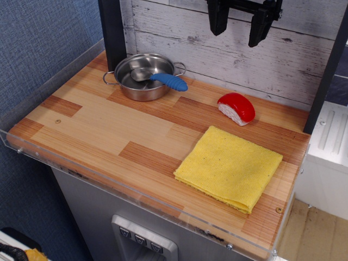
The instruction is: Place the mouse in front edge of the table
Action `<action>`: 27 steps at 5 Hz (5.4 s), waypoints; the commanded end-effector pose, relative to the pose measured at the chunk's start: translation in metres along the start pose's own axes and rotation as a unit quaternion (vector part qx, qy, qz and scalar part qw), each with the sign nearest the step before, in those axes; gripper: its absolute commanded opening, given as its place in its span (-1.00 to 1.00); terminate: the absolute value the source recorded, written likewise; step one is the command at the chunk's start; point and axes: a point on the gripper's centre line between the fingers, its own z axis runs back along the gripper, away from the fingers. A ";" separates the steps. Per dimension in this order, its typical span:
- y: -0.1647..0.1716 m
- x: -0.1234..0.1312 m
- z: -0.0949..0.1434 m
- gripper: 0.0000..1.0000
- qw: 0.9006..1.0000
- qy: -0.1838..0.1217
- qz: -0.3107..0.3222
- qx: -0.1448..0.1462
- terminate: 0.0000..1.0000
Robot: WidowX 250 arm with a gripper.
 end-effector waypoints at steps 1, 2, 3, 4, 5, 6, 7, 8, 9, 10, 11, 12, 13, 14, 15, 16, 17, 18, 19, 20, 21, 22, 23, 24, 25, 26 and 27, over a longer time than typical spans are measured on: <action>0.000 0.000 0.000 1.00 1.000 0.000 0.000 0.000 -1.00; -0.006 -0.012 0.004 1.00 0.999 -0.004 0.045 0.014 -1.00; -0.010 -0.026 0.006 1.00 0.997 -0.007 0.078 0.022 -1.00; -0.019 -0.029 -0.002 1.00 0.984 -0.004 0.173 0.044 -1.00; -0.027 -0.026 -0.019 1.00 0.954 -0.036 0.294 0.050 -1.00; -0.030 -0.020 -0.031 1.00 0.926 -0.076 0.366 0.050 -1.00; -0.032 -0.013 -0.045 1.00 0.913 -0.094 0.395 0.035 -1.00; -0.032 -0.007 -0.060 1.00 0.910 -0.080 0.406 0.029 -1.00; -0.030 -0.007 -0.068 1.00 0.900 -0.085 0.427 0.021 -1.00; -0.030 -0.007 -0.074 1.00 0.892 -0.074 0.446 0.019 -1.00; -0.027 -0.008 -0.082 1.00 0.886 -0.063 0.458 0.022 -1.00; -0.023 -0.010 -0.088 1.00 0.883 -0.049 0.467 0.023 -1.00; -0.021 -0.010 -0.095 1.00 0.880 -0.041 0.472 0.018 -1.00; -0.021 -0.009 -0.099 1.00 0.878 -0.041 0.477 0.012 -1.00; -0.020 -0.009 -0.099 -1.00 0.869 -0.051 0.491 0.002 -1.00; -0.020 -0.008 -0.090 -1.00 0.863 -0.064 0.501 -0.007 -1.00; -0.019 -0.007 -0.075 -1.00 0.858 -0.075 0.508 -0.012 -1.00; -0.017 -0.012 -0.052 -1.00 0.858 -0.086 0.507 -0.003 -1.00; -0.011 -0.026 -0.037 -1.00 0.857 -0.090 0.507 0.008 -1.00; 0.007 -0.056 -0.030 -1.00 0.855 -0.066 0.514 0.001 -1.00; 0.023 -0.084 -0.019 -1.00 0.847 -0.051 0.530 0.014 -1.00; 0.040 -0.104 -0.020 -1.00 0.844 -0.037 0.535 0.018 -1.00; 0.065 -0.126 -0.024 -1.00 0.827 -0.040 0.560 0.028 -1.00; 0.093 -0.142 -0.038 -1.00 0.816 -0.036 0.577 0.024 -1.00; 0.118 -0.149 -0.049 -1.00 0.804 -0.030 0.593 0.037 -1.00; 0.142 -0.153 -0.056 -1.00 0.796 -0.034 0.603 0.049 -1.00; 0.158 -0.155 -0.064 -1.00 0.789 -0.023 0.612 0.059 -1.00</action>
